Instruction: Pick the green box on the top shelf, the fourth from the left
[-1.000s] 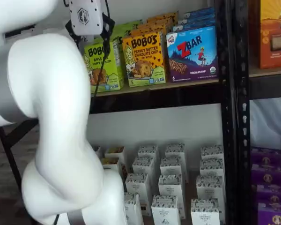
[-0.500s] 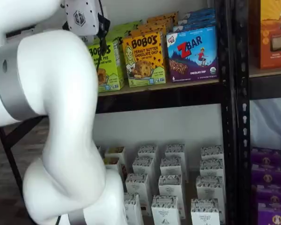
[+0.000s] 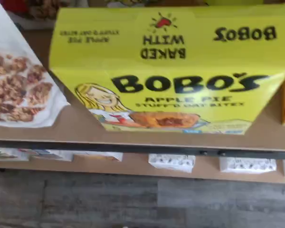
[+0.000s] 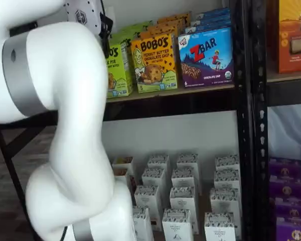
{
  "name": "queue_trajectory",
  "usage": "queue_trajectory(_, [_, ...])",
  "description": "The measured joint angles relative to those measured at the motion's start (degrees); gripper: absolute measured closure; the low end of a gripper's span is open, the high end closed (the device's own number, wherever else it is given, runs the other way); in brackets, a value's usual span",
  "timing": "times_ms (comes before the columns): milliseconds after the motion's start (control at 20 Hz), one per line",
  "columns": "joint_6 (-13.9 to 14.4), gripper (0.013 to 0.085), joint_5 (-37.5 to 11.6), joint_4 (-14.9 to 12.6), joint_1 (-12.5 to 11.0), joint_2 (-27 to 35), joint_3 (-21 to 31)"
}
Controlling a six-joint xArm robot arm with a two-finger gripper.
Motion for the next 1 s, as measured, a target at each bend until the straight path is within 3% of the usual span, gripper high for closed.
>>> queue_trajectory(300, [1.0,0.0130,-1.7,-1.0,1.3,2.1,-1.9])
queue_trajectory(1000, [0.2,0.0130,-2.4,-0.8,0.4,4.0,-3.0])
